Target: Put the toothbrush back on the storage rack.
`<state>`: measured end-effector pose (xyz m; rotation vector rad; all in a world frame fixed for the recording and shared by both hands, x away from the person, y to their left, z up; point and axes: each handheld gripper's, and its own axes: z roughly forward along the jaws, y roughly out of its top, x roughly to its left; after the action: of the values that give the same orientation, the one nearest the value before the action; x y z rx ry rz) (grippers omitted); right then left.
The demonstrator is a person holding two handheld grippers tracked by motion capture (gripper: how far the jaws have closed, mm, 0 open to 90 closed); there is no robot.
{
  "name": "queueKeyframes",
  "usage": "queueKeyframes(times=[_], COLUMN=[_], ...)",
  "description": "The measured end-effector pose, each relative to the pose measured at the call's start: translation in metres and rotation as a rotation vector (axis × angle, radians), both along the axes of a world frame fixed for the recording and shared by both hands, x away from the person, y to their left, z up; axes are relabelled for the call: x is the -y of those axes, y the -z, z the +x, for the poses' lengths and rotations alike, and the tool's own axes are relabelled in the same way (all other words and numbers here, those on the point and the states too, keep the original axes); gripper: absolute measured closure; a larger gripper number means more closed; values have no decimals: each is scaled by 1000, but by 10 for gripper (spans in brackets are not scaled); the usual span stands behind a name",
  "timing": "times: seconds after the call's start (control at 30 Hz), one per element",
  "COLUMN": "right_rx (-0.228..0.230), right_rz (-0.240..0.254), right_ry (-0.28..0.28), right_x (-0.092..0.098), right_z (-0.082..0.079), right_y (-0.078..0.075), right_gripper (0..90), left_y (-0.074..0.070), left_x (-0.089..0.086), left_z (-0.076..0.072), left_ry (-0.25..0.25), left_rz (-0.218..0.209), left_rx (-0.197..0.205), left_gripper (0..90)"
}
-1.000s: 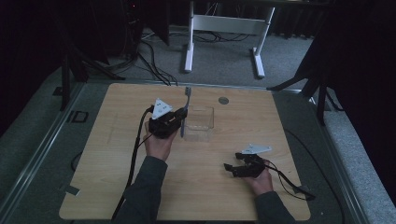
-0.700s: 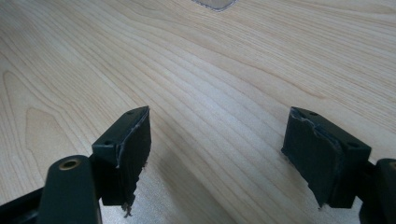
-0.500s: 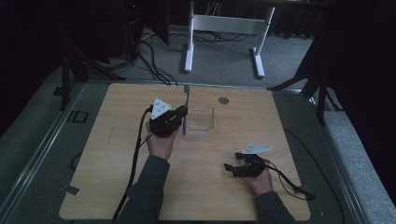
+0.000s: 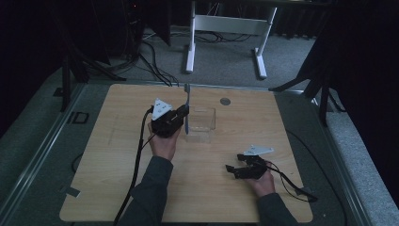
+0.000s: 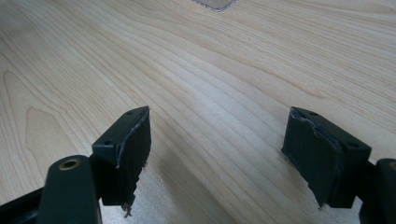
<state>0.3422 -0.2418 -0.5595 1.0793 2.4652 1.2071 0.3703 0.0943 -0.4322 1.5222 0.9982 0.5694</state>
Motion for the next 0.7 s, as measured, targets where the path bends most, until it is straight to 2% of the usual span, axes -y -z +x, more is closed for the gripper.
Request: queueKeyframes(times=[0.43,0.7], right_rx=[1,2], right_rz=[-1,-1], right_ry=[0,-2], right_x=[0,0], right_z=[0,0], right_y=[0,0], right_gripper=[228,228], left_y=[4,7], left_x=[1,2], left_z=[5,7], left_ry=[1,-15], left_rz=[-24,-39], left_rx=[-13,-15], left_gripper=[813,813])
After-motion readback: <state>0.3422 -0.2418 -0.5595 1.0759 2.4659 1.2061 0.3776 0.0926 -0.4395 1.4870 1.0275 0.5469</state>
